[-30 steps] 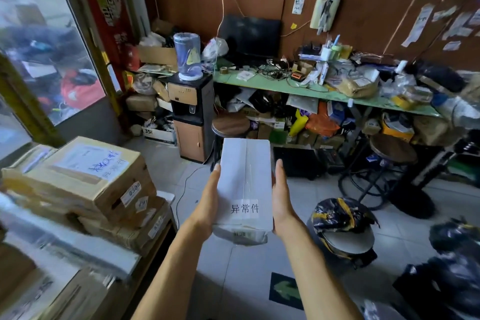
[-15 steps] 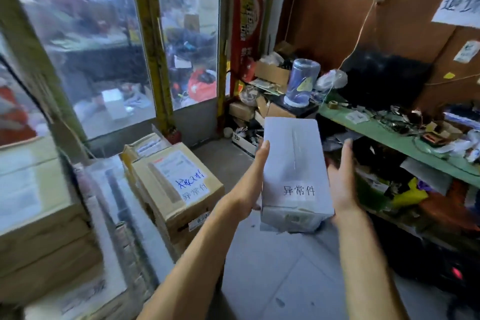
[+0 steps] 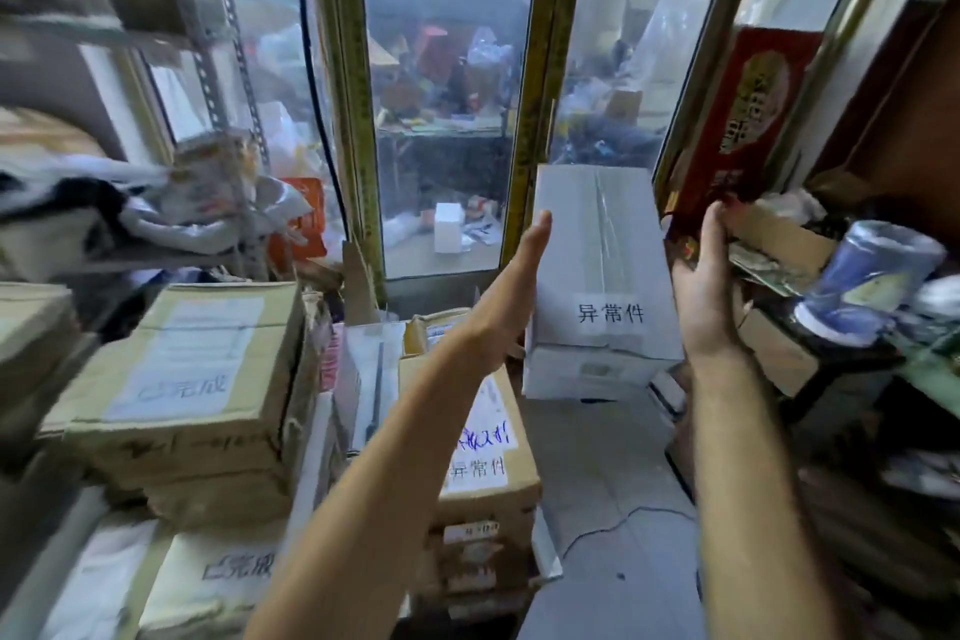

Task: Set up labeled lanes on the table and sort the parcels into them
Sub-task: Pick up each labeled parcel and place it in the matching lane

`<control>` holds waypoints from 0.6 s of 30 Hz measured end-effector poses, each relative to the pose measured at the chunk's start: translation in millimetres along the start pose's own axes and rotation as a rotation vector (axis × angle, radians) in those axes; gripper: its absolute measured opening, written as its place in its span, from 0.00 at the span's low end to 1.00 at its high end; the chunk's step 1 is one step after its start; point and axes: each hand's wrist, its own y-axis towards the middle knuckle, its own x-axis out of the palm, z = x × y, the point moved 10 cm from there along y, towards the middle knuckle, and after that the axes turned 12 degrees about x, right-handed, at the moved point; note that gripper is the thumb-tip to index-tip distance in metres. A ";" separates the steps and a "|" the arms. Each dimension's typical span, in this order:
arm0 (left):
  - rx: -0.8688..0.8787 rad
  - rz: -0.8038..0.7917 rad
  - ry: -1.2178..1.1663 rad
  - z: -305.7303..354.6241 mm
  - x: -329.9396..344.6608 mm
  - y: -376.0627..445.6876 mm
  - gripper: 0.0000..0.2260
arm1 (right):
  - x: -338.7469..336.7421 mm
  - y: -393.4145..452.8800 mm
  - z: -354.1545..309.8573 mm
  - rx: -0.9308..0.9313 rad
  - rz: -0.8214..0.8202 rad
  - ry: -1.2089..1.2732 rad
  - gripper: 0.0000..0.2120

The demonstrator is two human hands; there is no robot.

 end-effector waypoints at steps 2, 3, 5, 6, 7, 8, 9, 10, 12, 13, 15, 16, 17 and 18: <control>-0.030 0.049 -0.025 3.0 -19.3 14.3 0.45 | 31.4 14.8 -7.2 0.028 -0.067 0.006 0.21; -0.031 0.069 -0.039 4.2 -29.8 22.7 0.45 | 42.9 36.5 0.0 0.052 -0.124 -0.002 0.24; -0.010 0.115 -0.064 8.3 -50.8 38.2 0.44 | 63.5 71.8 8.8 0.051 -0.197 -0.033 0.35; 0.001 0.152 -0.064 11.7 -62.1 44.7 0.45 | 73.3 86.7 14.0 0.068 -0.204 -0.061 0.42; 0.018 0.195 -0.063 13.2 -76.8 52.8 0.47 | 82.4 99.8 21.8 0.077 -0.234 -0.092 0.45; 0.029 0.227 -0.052 13.4 -90.7 59.8 0.47 | 92.6 116.2 32.4 0.082 -0.256 -0.140 0.46; 0.041 0.254 -0.040 13.5 -103.6 66.2 0.46 | 98.3 137.9 48.3 0.098 -0.280 -0.188 0.47; 0.035 0.274 -0.021 12.3 -114.5 70.6 0.43 | 101.4 153.1 59.0 0.123 -0.259 -0.236 0.49; 0.009 0.322 -0.009 6.5 -133.8 76.9 0.39 | 122.3 157.3 73.9 0.205 -0.311 -0.213 0.46; 0.004 0.334 -0.013 -0.2 -142.3 81.4 0.35 | 131.9 154.7 80.4 0.229 -0.340 -0.189 0.42; -0.023 0.346 -0.018 -15.4 -151.8 84.3 0.28 | 147.4 144.1 95.7 0.276 -0.404 -0.175 0.34; -0.041 0.353 -0.019 -23.9 -155.3 83.9 0.27 | 151.6 142.3 103.4 0.293 -0.426 -0.141 0.31; -0.043 0.365 -0.019 -30.3 -158.8 82.9 0.27 | 153.2 141.5 113.6 0.305 -0.455 -0.104 0.29; -0.055 0.381 -0.019 -36.7 -162.2 81.4 0.28 | 157.0 142.6 123.0 0.327 -0.481 -0.084 0.28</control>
